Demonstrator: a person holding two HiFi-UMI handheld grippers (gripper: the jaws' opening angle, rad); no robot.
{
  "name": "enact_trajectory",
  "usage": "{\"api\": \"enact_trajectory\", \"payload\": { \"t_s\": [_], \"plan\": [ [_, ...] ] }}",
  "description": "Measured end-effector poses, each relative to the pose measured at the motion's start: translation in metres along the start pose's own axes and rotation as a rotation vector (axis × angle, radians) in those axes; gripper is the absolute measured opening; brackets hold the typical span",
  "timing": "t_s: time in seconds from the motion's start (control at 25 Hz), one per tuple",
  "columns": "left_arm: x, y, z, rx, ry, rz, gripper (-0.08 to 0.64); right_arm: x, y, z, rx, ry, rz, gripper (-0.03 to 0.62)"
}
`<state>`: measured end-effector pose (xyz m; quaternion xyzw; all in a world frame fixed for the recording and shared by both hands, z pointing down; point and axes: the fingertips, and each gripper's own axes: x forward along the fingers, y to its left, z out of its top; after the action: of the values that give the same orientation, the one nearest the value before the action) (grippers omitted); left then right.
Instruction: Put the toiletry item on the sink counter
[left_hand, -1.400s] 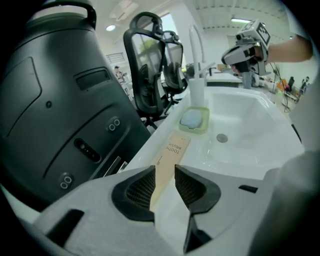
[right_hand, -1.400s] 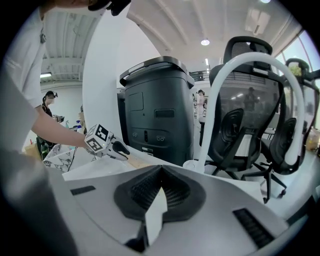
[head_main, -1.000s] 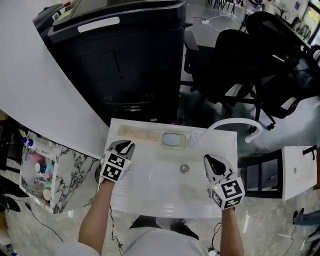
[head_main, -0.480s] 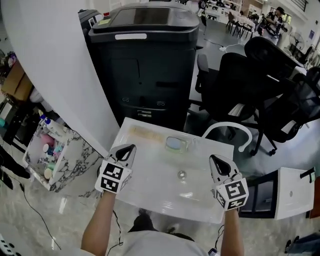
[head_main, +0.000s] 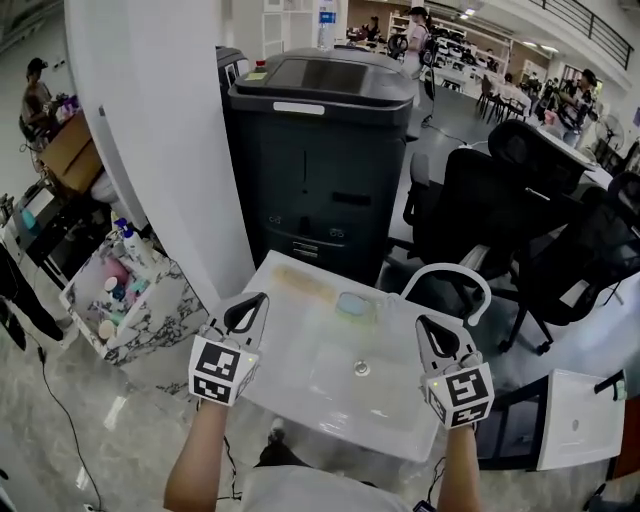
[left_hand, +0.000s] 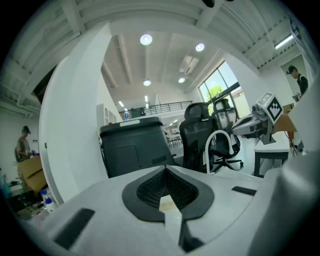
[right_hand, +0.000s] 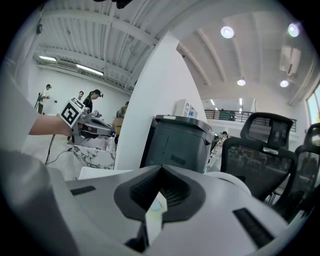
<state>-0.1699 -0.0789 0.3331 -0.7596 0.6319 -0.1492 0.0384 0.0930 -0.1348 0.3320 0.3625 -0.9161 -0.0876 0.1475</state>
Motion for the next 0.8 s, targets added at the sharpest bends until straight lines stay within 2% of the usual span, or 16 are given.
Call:
{"api": "enact_trajectory", "payload": {
  "t_s": [0.4,0.8],
  "plan": [
    [-0.038,-0.017,0.050,0.088,-0.091,0.031,0.009,-0.018,0.005,0.042,-0.025,-0.112,0.027,-0.005],
    [-0.051,-0.018,0.071,0.126,-0.127,0.061,0.009,-0.021,0.005,0.053,-0.041,-0.142,0.027,-0.005]
  ]
}}
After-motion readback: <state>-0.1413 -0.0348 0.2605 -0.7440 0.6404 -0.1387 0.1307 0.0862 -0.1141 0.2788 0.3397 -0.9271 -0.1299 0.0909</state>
